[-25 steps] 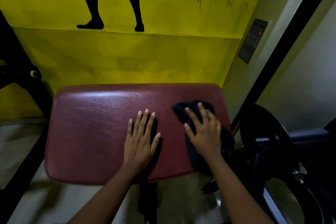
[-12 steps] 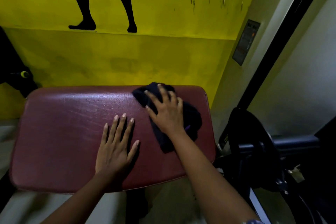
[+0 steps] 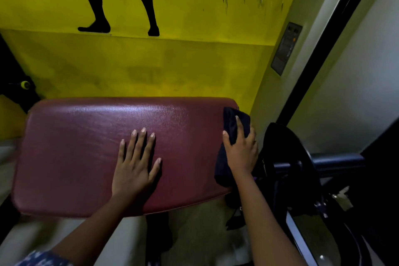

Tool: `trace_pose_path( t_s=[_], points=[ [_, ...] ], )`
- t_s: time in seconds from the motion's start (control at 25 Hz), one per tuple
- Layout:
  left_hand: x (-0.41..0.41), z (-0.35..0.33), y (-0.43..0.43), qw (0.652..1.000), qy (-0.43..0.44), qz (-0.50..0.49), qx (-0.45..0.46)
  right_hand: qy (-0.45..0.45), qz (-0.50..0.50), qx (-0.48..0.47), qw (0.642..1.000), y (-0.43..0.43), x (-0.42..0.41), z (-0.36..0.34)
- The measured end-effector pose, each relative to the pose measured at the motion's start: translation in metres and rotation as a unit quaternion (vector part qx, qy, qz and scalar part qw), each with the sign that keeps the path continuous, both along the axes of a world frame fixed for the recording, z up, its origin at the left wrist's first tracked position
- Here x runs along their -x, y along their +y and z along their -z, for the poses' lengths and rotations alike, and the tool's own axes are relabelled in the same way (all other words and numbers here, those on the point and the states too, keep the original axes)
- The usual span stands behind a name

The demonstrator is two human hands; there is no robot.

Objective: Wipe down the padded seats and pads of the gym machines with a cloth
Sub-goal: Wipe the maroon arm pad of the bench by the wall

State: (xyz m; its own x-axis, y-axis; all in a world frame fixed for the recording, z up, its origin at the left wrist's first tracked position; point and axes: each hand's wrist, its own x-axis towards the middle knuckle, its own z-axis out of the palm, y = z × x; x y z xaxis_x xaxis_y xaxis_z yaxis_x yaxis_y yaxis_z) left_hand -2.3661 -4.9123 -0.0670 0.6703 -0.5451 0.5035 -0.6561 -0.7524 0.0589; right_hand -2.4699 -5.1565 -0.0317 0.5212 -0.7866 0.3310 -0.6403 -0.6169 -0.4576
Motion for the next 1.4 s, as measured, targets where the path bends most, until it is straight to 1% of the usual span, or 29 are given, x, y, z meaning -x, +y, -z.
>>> trace_pose_path(
  t_s=[0.16, 0.32, 0.36, 0.44, 0.56, 0.6, 0.68, 0.76, 0.84, 0.96, 1.0, 1.12, 1.2, 1.28, 1.4],
  points=[
    [0.002, -0.001, 0.002, 1.000, 0.017, 0.004, 0.003, -0.012, 0.022, 0.003, 1.000, 0.035, 0.040, 0.032],
    [0.008, 0.002, 0.007, 0.997, 0.070, 0.013, 0.006, -0.038, 0.001, -0.099, 0.994, 0.051, 0.081, 0.045],
    [0.013, 0.004, 0.010, 0.996, 0.088, 0.017, 0.021, -0.040, -0.005, -0.104, 0.994, 0.056, 0.090, 0.046],
    [0.030, 0.008, 0.018, 0.990, 0.120, 0.039, 0.062, -0.054, -0.014, -0.085, 0.995, 0.069, 0.105, 0.045],
    [0.059, 0.011, 0.039, 0.969, 0.185, 0.070, 0.144, -0.123, -0.063, -0.058, 0.989, 0.103, 0.117, 0.041],
    [0.067, 0.010, 0.048, 0.959, 0.211, 0.079, 0.174, -0.145, -0.082, -0.058, 0.984, 0.117, 0.118, 0.038],
    [0.081, 0.003, 0.076, 0.925, 0.279, 0.088, 0.244, -0.159, -0.134, -0.087, 0.974, 0.151, 0.117, 0.029],
    [0.091, -0.004, 0.116, 0.881, 0.338, 0.070, 0.325, -0.148, -0.218, -0.132, 0.956, 0.195, 0.109, 0.022],
    [0.096, -0.010, 0.167, 0.837, 0.372, 0.037, 0.399, -0.129, -0.286, -0.172, 0.934, 0.248, 0.095, 0.018],
    [0.092, -0.017, 0.251, 0.772, 0.429, -0.009, 0.469, -0.137, -0.316, -0.209, 0.915, 0.336, 0.064, 0.013],
    [0.084, -0.019, 0.284, 0.757, 0.440, -0.023, 0.482, -0.144, -0.323, -0.222, 0.909, 0.370, 0.051, 0.010],
    [0.054, -0.025, 0.377, 0.731, 0.454, -0.044, 0.507, -0.146, -0.337, -0.273, 0.889, 0.462, 0.011, 0.004],
    [0.037, -0.026, 0.427, 0.724, 0.451, -0.060, 0.519, -0.146, -0.335, -0.308, 0.878, 0.510, -0.014, 0.002],
    [0.020, -0.029, 0.464, 0.719, 0.440, -0.075, 0.532, -0.157, -0.330, -0.340, 0.866, 0.543, -0.037, 0.000],
    [-0.009, -0.034, 0.495, 0.701, 0.446, -0.075, 0.551, -0.170, -0.325, -0.351, 0.861, 0.568, -0.072, 0.000]
  ],
)
